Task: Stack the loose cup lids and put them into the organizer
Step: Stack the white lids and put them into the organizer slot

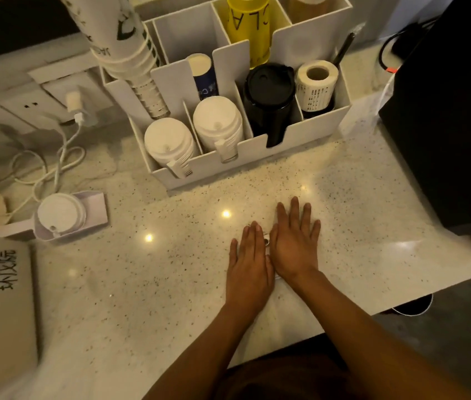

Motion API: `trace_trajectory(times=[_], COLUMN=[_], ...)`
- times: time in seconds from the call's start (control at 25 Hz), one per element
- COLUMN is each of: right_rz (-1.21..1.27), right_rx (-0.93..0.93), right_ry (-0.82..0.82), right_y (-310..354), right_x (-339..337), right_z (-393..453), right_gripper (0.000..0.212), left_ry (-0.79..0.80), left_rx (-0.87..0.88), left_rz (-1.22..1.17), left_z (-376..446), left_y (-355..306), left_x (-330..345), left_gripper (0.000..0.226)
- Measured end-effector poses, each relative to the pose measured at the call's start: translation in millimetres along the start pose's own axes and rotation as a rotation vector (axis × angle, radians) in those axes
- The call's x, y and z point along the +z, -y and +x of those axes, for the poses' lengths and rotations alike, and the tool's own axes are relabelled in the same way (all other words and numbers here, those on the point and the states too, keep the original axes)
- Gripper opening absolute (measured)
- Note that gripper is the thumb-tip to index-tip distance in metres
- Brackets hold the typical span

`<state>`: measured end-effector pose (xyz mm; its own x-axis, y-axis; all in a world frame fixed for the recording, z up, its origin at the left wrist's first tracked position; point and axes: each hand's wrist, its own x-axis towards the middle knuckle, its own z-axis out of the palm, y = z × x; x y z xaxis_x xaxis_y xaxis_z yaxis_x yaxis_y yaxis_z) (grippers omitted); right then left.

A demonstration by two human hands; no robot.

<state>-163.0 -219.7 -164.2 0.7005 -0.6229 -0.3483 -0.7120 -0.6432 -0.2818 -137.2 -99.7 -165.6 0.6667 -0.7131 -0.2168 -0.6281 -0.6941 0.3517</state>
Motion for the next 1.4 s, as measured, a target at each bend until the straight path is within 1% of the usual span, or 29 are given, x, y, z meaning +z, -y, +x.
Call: trace_trajectory(times=[0.12, 0.2, 0.24, 0.32, 0.4, 0.48, 0.56, 0.6, 0.68, 0.8, 0.88, 0.96, 1.08, 1.12, 1.28, 1.4], right_rz=[-0.122, -0.167, -0.175, -0.156, -0.103, -0.079, -0.064, -0.074, -0.132, -0.240, -0.290, -0.207, 0.113, 0.183, 0.359, 0.459], right_rx=[0.003, 0.028, 0.030, 0.002, -0.029, -0.125, -0.210, -0.264, -0.395, -0.610, -0.689, -0.734, -0.591, -0.560, -0.485, -0.353], right_ry=[0.032, 0.035, 0.034, 0.013, -0.042, -0.061, -0.019, 0.003, 0.043, 0.120, 0.178, 0.223, 0.256, 0.259, 0.228, 0.199], right_y=[6.1, 9.0, 15.1, 35.3, 55.1, 83.4, 108.7, 124.2, 153.4, 191.0, 209.2, 232.3, 270.6, 282.6, 325.5, 358.7], right_x=[-9.5, -20.9, -26.8, -32.6, -34.3, -27.3, -21.4, -17.0, -6.2, 15.0, 25.9, 29.3, 24.2, 23.3, 20.5, 17.7], right_z=[-0.9, 0.8, 1.7, -1.6, -7.2, -16.7, -22.5, -26.6, -39.8, -65.8, -73.0, -73.7, -69.0, -64.1, -34.3, -3.5], right_gripper=[0.056, 0.056, 0.057, 0.059, 0.054, 0.052, 0.054, 0.054, 0.053, 0.053, 0.051, 0.046, 0.037, 0.036, 0.033, 0.033], left_ry=[0.044, 0.029, -0.011, -0.091, -0.160, -0.242, -0.290, -0.311, -0.358, -0.435, -0.487, -0.557, -0.668, -0.689, -0.739, -0.692], left_rx=[-0.025, -0.058, -0.092, -0.193, -0.237, -0.263, -0.301, -0.346, -0.444, -0.536, -0.587, -0.640, -0.710, -0.731, -0.713, -0.697], left_rz=[-0.018, -0.113, -0.184, -0.351, -0.446, -0.473, -0.499, -0.520, -0.545, -0.551, -0.522, -0.515, -0.532, -0.530, -0.523, -0.479], left_z=[-1.4, 0.4, 0.3, -2.7, -7.3, -23.5, -38.4, -47.3, -64.2, -86.5, -98.2, -112.2, -126.9, -128.6, -111.6, -84.4], left_y=[-3.2, -10.5, -12.5, -10.7, -2.9, 24.3, 55.9, 75.2, 114.4, 168.7, 196.2, 218.7, 245.9, 252.8, 267.6, 283.2], left_x=[-5.7, -9.0, -11.7, -18.5, -26.0, -33.6, -44.2, -50.4, -65.9, -92.8, -109.6, -125.9, -143.9, -147.8, -165.7, -183.1], left_gripper=[0.063, 0.063, 0.065, 0.075, 0.079, 0.070, 0.062, 0.061, 0.061, 0.062, 0.062, 0.060, 0.056, 0.057, 0.063, 0.066])
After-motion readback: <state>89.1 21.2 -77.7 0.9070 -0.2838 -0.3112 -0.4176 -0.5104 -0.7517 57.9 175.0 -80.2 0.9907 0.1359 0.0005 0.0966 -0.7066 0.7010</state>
